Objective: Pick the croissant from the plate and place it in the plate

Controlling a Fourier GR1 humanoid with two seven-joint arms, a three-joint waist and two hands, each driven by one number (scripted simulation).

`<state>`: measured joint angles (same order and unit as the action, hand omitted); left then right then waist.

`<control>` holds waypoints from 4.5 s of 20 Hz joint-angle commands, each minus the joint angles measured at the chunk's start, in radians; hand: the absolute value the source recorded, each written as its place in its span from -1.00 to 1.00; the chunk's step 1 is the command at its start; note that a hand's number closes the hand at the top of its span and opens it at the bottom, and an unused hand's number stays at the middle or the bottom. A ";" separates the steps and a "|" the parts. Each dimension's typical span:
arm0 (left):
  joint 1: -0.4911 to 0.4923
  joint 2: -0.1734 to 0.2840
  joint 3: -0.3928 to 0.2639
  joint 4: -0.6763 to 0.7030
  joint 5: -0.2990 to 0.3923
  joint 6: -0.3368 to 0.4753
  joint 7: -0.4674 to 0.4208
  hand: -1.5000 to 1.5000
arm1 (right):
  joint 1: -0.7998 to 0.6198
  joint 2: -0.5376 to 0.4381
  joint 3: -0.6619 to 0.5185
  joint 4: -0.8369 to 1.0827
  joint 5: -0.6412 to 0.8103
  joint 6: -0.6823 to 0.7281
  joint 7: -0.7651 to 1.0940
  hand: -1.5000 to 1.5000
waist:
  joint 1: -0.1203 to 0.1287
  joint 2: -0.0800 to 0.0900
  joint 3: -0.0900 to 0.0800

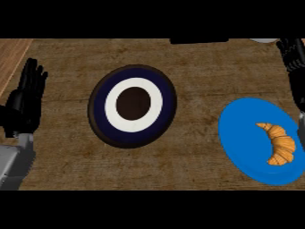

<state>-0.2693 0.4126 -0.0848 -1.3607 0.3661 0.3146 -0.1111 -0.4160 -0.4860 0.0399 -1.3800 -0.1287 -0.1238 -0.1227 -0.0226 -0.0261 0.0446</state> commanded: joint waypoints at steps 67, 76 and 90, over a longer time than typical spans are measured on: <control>0.180 -0.152 0.053 0.020 -0.289 -0.269 0.019 0.00 | 0.410 0.078 -0.053 0.002 0.809 0.106 0.700 -1.00 | 0.022 0.026 -0.044; 0.190 -0.093 0.139 0.035 -0.253 -0.389 0.002 0.00 | 0.335 0.134 -0.044 0.144 0.830 0.102 0.555 1.00 | 0.025 0.027 -0.044; 0.232 -0.151 0.095 -0.017 -0.298 -0.345 -0.010 0.00 | 0.459 0.220 0.036 0.130 0.888 -0.155 0.103 1.00 | 0.033 0.025 -0.042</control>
<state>-0.0563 0.2603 0.0162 -1.3425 0.0667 -0.0259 -0.1308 0.0184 -0.3458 0.0417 -1.2996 0.7488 -0.1548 0.0988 -0.0068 -0.0187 -0.0406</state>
